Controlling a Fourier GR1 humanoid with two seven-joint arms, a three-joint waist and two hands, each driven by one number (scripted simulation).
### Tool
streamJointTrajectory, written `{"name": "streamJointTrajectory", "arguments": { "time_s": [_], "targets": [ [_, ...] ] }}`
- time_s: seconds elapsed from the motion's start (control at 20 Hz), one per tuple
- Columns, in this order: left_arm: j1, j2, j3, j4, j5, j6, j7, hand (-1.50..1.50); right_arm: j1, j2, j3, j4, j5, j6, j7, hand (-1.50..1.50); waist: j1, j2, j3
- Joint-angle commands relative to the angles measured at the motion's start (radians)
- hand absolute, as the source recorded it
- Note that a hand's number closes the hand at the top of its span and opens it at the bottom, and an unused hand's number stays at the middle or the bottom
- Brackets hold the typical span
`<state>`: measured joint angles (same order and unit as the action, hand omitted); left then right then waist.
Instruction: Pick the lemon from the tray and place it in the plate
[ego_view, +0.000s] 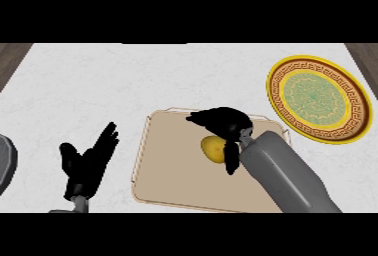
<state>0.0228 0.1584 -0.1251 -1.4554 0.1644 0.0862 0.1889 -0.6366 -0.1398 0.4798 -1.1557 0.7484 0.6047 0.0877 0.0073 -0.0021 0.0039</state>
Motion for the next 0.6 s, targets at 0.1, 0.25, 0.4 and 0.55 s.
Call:
{"name": "streamJointTrajectory", "arguments": {
  "time_s": [0.1,0.25,0.4,0.55],
  "targets": [
    [0.045,0.018,0.029,0.037,0.002,-0.054,-0.053,0.0,0.014,0.009,0.019,0.105,0.095,-0.052,-0.089,-1.5,0.003,0.003,-0.004],
    [-0.004,-0.021,0.002,0.031,-0.018,-0.011,0.014,0.0,-0.048,0.02,0.054,0.17,0.118,-0.01,-0.147,1.5,0.007,0.005,-0.004],
    [0.006,-0.008,0.035,0.043,-0.01,-0.033,-0.001,0.0,0.051,0.007,0.078,0.026,0.169,-0.023,-0.138,1.5,-0.005,0.001,-0.004],
    [0.041,-0.059,-0.007,0.064,-0.056,0.0,-0.056,0.0,-0.017,-0.012,0.028,0.08,0.179,-0.034,-0.209,1.5,-0.003,0.003,-0.004]
  ]
}}
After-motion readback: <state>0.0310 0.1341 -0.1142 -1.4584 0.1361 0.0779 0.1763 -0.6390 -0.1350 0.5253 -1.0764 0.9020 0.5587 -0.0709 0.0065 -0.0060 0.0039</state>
